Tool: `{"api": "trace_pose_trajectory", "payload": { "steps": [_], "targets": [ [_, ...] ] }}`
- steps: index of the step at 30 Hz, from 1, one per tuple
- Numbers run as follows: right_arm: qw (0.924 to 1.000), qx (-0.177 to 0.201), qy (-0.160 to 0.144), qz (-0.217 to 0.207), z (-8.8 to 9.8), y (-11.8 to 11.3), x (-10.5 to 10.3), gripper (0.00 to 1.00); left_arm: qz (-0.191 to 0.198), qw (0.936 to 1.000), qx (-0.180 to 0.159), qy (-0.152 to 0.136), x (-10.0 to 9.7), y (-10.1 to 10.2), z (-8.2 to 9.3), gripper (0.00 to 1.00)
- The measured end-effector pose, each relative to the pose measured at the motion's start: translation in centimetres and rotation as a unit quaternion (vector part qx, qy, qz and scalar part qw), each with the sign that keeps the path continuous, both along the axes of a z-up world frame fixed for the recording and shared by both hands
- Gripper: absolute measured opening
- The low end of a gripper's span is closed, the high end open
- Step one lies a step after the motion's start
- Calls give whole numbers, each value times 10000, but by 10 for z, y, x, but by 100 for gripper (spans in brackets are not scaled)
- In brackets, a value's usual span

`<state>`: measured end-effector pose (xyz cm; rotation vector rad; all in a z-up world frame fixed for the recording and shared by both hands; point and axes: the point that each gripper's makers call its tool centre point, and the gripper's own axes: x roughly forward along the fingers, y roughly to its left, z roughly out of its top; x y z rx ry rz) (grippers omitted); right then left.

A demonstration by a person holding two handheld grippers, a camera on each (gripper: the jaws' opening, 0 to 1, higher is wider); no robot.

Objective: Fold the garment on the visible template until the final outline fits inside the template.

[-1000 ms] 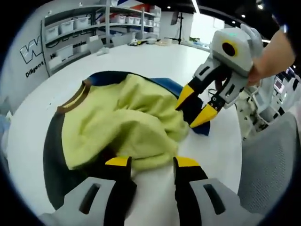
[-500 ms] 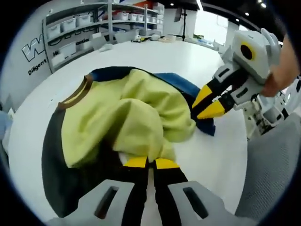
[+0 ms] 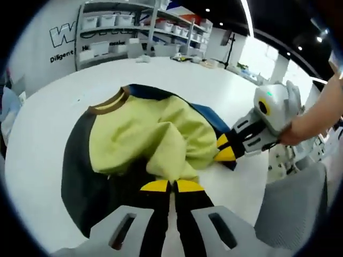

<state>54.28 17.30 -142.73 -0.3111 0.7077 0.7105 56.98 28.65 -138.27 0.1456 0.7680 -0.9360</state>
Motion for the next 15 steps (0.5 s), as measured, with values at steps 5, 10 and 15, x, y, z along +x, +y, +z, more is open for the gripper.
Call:
{"api": "trace_pose_trajectory", "payload": {
  "steps": [5, 10, 15],
  "targets": [
    [9996, 85, -152, 220, 32, -17, -12, 0, 62, 9993, -209, 319, -10, 12, 8, 1],
    [9983, -34, -27, 583, 46, -30, -31, 0, -259, 9977, -81, 624, -35, 18, 6, 1],
    [9958, -117, 221, 885, 41, -31, -57, 0, -386, 9958, 134, 823, -60, 30, -7, 1]
  ]
}}
